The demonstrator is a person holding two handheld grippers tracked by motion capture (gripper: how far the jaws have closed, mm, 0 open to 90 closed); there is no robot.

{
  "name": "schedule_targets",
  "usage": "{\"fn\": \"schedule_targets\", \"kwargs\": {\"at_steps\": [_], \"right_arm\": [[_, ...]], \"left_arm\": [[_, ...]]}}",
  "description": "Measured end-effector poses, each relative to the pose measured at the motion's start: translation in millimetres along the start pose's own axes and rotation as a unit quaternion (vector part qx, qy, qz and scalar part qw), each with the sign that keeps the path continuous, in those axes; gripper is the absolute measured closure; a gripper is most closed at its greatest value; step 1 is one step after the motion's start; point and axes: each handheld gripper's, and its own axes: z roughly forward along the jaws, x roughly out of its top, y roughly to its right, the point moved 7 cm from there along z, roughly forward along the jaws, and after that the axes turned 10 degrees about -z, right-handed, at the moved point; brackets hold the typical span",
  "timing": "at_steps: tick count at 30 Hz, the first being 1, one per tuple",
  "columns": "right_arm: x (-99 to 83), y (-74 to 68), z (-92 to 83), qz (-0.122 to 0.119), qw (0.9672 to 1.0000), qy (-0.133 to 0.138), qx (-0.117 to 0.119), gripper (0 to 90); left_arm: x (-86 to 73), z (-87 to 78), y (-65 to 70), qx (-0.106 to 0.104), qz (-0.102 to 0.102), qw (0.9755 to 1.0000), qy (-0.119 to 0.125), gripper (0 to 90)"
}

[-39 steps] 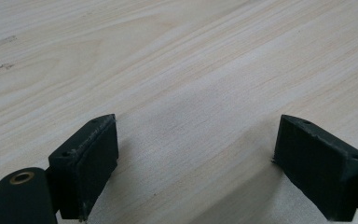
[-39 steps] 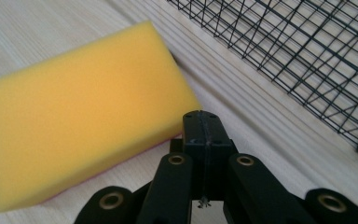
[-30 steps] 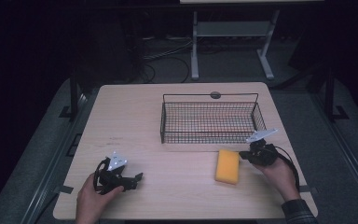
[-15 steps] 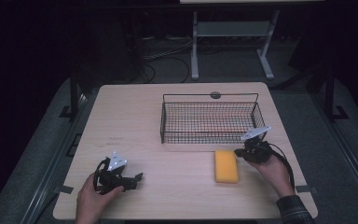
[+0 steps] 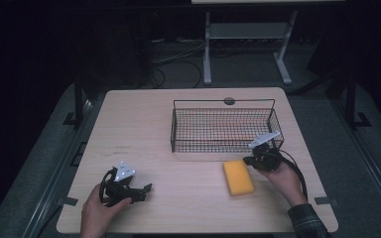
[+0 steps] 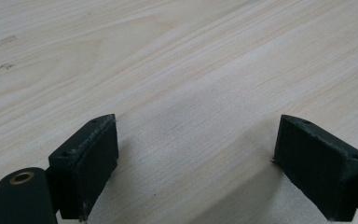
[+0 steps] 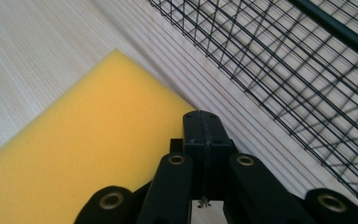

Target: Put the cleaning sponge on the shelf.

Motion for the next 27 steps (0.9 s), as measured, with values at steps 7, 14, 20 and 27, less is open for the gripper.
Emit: {"fn": "schedule_targets", "kwargs": {"at_steps": [7, 14, 20, 27], "right_arm": [[8.5, -4.2, 5.7, -0.009, 1.0000, 0.001, 0.004, 89.9], [15.5, -8.8, 10.2, -0.020, 0.9998, 0.002, 0.010, 89.9], [22.7, -14.0, 15.0, -0.029, 0.9995, 0.002, 0.015, 89.9], [31.6, -20.5, 20.3, -0.039, 0.9990, 0.000, 0.021, 89.9]], "left_arm": [[0.0, 0.0, 0.0, 0.000, 0.000, 1.0000, 0.000, 12.7], [0.0, 0.0, 0.0, 0.000, 0.000, 1.0000, 0.000, 12.7], [0.0, 0.0, 0.0, 0.000, 0.000, 1.0000, 0.000, 12.7], [0.0, 0.0, 0.0, 0.000, 0.000, 1.0000, 0.000, 12.7]]}}
